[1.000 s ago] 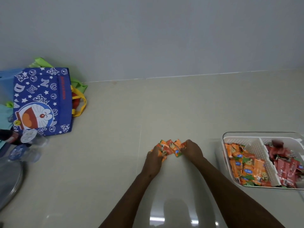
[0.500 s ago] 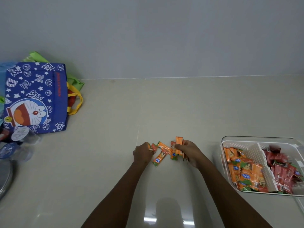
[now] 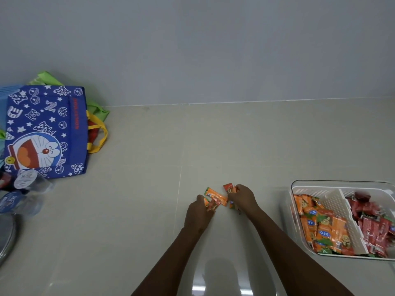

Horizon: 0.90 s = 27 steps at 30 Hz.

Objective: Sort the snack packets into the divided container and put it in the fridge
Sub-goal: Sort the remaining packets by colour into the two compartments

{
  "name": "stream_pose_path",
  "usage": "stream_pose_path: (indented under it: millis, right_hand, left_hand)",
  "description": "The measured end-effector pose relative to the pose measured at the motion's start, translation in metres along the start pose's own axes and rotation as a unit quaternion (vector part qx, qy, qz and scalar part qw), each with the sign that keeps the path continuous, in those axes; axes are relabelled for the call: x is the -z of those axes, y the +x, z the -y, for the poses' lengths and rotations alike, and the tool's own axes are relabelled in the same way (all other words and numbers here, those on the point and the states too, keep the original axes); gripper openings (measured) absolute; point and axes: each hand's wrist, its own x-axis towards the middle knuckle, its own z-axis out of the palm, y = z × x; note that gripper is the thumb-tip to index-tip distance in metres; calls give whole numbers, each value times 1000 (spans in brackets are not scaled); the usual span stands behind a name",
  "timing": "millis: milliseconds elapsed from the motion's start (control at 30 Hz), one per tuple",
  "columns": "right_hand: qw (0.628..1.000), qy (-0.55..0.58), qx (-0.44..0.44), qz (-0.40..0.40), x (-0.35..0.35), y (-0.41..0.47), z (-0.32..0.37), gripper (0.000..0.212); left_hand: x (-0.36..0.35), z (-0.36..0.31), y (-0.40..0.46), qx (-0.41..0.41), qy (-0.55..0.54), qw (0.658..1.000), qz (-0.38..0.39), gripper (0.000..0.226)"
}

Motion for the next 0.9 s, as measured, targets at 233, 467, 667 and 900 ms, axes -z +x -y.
stream_pose_path:
  millis: [233,467,667,900]
  right_hand:
    - [999,-1,39,30,-8,1,15,17]
    - [984,-160,59,58,-36,-6,9,44]
    - [996,28,5,85,-15,-44,6,20]
    - [974,221,48,-1,72,-126,6,16]
  left_hand:
    - [-4,7,-4,40,-2,995,-90,24]
    - [20,8,-27,81,-196,975,-68,26]
    - [35,-13,-49,68,-305,948,-69,8]
    - [30,-67,-84,20,-362,931,-34,14]
